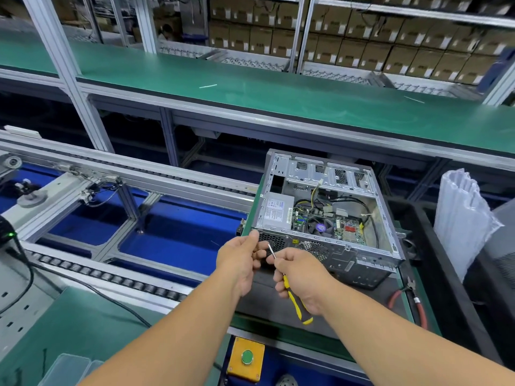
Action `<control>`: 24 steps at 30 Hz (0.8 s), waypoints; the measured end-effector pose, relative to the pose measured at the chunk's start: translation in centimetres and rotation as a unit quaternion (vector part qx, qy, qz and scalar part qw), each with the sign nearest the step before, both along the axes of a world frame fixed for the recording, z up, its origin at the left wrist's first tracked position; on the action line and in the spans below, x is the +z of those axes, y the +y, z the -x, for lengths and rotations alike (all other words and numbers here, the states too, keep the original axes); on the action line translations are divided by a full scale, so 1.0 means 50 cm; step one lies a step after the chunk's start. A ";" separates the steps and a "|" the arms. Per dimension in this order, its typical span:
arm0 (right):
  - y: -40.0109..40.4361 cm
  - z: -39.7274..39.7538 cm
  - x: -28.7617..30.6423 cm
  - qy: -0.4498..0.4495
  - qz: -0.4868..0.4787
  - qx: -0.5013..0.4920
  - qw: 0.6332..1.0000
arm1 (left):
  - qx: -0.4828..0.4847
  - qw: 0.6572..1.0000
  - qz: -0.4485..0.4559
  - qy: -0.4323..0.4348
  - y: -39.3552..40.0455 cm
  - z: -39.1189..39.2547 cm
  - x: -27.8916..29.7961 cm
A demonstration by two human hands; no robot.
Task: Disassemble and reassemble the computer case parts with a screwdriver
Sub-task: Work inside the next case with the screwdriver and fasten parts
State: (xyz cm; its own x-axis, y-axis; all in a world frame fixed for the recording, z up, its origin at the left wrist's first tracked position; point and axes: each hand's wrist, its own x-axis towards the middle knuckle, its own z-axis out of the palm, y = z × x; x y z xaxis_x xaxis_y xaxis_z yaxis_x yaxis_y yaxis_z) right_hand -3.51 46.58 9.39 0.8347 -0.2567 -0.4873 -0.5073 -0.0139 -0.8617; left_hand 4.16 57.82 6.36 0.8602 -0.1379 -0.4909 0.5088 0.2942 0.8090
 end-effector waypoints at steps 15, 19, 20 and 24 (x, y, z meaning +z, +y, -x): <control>-0.001 -0.013 -0.024 -0.004 0.001 0.012 1.000 | -0.087 0.994 0.058 0.027 0.001 -0.008 0.008; 0.003 -0.016 -0.028 0.001 -0.005 0.018 1.000 | -0.106 0.993 0.048 0.036 0.011 -0.016 -0.002; 0.004 -0.017 -0.029 0.003 -0.005 0.019 1.000 | -0.110 0.992 0.042 0.037 0.012 -0.019 -0.005; 0.012 -0.021 -0.034 0.013 -0.005 0.010 1.000 | -0.123 0.991 0.018 0.039 0.013 -0.025 -0.016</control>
